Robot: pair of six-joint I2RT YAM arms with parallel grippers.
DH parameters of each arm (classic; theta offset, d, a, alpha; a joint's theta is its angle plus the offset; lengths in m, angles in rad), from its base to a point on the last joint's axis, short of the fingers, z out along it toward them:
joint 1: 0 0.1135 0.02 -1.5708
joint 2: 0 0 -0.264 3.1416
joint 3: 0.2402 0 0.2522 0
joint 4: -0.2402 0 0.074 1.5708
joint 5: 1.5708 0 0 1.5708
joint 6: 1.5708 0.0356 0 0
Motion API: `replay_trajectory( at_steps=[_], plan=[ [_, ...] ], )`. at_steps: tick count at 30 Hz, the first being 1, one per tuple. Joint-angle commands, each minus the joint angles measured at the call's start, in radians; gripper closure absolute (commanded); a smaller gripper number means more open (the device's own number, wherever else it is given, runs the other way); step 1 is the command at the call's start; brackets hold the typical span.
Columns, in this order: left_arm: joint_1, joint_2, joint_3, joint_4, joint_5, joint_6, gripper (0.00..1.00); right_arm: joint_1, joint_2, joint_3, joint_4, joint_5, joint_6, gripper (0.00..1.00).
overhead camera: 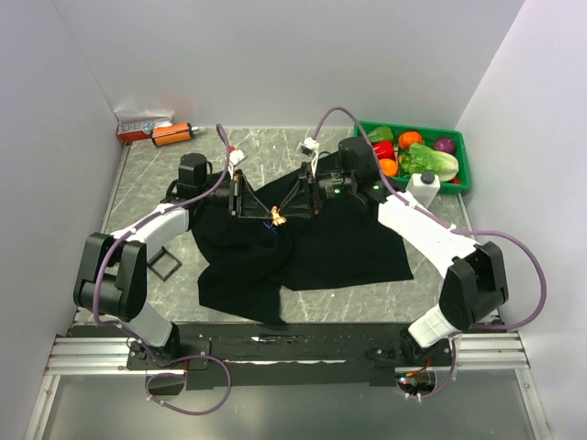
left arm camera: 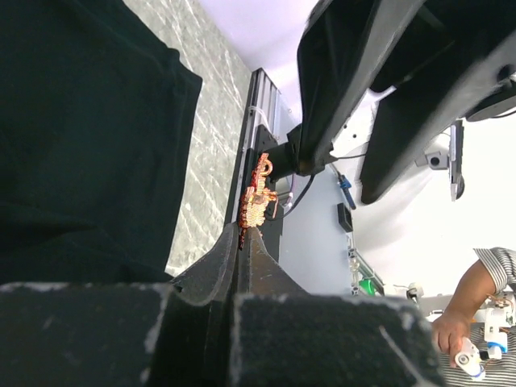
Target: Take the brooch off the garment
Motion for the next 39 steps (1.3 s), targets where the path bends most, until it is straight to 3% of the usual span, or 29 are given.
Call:
replay_trajectory(
  at_steps=[1,4,10,17,27,39],
  plan=[
    [-0.005,-0.036,0.055,-0.066,0.015,0.107,0.99,-0.008,-0.073,0.040,-0.044,0.093,-0.091,0.50],
    [-0.005,-0.033,0.066,-0.104,0.021,0.131,0.99,-0.008,-0.071,0.020,-0.053,0.170,-0.080,0.43],
    [-0.008,-0.040,0.060,-0.107,0.034,0.137,0.99,-0.006,-0.057,-0.029,-0.056,0.165,-0.076,0.36],
    [-0.012,-0.046,0.054,-0.100,0.041,0.131,0.99,-0.005,-0.027,-0.047,-0.025,0.136,-0.049,0.12],
    [-0.015,-0.037,0.067,-0.083,0.046,0.113,0.99,0.000,0.033,-0.032,0.005,0.081,0.020,0.17],
    [-0.015,-0.034,0.071,-0.083,0.044,0.113,0.99,0.001,0.064,-0.044,0.045,0.048,0.084,0.32]
  ],
)
